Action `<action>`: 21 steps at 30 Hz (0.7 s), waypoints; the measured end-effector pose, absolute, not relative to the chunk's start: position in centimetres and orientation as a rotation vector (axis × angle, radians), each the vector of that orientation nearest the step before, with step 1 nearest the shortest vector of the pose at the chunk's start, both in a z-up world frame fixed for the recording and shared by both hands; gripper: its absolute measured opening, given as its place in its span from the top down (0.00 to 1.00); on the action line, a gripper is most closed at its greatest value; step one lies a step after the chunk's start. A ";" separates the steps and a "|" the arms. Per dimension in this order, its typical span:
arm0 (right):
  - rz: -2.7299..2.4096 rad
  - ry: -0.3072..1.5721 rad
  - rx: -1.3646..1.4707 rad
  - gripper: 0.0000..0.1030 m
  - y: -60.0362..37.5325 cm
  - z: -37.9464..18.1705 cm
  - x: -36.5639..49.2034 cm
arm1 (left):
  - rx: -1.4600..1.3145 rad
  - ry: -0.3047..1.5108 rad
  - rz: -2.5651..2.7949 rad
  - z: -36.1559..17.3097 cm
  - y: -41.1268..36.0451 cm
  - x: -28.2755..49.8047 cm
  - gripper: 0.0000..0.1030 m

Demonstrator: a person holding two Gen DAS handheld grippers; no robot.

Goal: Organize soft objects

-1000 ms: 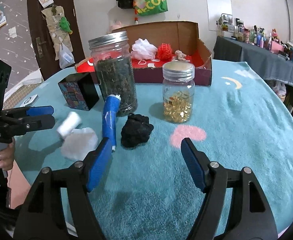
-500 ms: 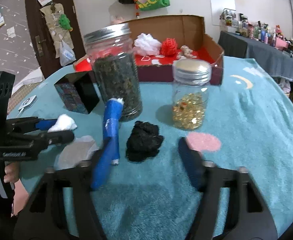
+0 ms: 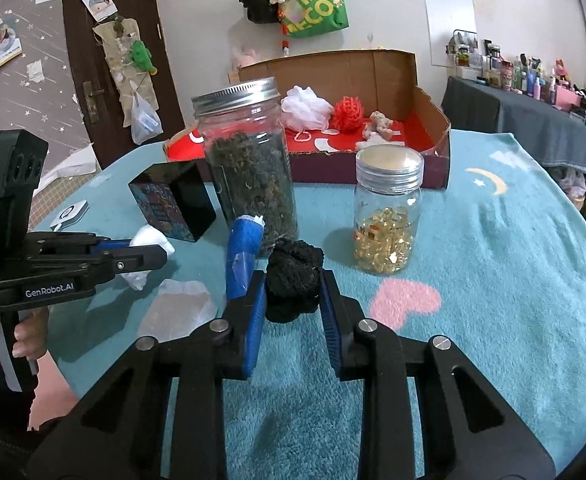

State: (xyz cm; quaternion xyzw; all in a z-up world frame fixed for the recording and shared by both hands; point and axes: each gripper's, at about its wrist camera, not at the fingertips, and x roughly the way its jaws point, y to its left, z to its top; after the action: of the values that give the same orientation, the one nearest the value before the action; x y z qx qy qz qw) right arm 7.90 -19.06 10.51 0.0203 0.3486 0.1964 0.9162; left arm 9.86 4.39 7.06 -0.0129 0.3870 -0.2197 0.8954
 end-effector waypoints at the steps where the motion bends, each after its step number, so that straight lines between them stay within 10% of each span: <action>1: 0.406 0.718 0.043 0.76 -19.1 10.5 7.9 | -0.027 0.800 -0.454 7.1 4.4 9.9 0.89; 21: 0.394 0.724 0.053 0.76 -19.9 10.9 7.9 | -0.016 0.783 -0.424 8.0 5.5 9.6 0.89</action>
State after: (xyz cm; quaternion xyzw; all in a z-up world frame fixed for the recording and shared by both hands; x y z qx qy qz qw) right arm 7.91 -19.94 10.88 0.0257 0.3517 0.1915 0.9160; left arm 9.62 5.46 8.02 -0.0077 0.3787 -0.2053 0.9024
